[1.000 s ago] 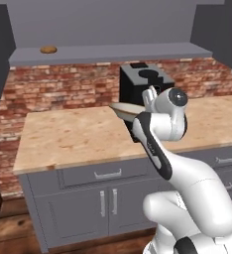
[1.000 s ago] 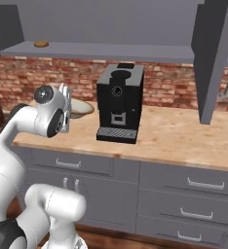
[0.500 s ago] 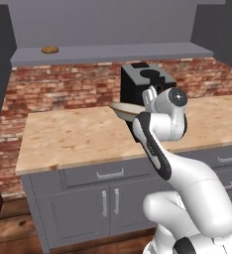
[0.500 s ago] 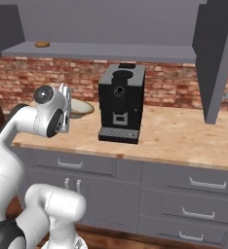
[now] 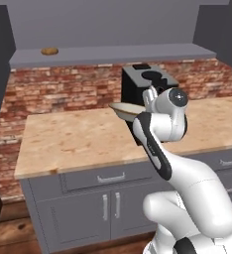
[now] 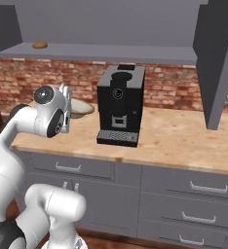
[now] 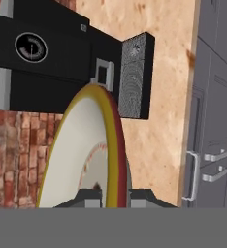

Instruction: Pick the mug and place it in the sink. Pick the bowl and place it in the open cabinet and then close the cabinet.

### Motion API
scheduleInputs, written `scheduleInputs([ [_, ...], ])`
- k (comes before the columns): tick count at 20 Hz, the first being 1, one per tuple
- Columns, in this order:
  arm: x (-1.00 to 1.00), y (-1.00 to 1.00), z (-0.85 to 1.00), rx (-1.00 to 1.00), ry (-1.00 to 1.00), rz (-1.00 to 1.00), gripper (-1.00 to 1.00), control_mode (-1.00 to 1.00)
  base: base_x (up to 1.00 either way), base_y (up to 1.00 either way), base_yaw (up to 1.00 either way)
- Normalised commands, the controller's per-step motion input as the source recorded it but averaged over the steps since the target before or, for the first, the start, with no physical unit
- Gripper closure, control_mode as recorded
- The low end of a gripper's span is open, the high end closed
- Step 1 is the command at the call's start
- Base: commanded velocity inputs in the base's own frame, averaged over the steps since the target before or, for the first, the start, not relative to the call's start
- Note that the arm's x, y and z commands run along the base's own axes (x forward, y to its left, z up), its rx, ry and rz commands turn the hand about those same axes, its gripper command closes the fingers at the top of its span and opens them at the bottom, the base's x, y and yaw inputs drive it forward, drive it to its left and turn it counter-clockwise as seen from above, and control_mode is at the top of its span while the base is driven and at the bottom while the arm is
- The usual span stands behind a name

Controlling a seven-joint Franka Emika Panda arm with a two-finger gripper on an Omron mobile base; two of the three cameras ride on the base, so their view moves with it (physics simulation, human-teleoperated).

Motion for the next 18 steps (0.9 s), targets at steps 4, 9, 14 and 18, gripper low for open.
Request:
scheduleInputs([
  [4,0.00,0.00,0.00,0.00,0.00,0.00,1.00,1.00,0.25,0.00,0.00],
  [9,0.00,0.00,0.00,0.00,0.00,0.00,1.00,1.00,0.11,0.00,0.00],
  [14,0.00,0.00,0.00,0.00,0.00,0.00,1.00,1.00,0.12,0.00,0.00],
  [18,0.00,0.00,0.00,0.00,0.00,0.00,1.00,1.00,0.22,0.00,0.00],
])
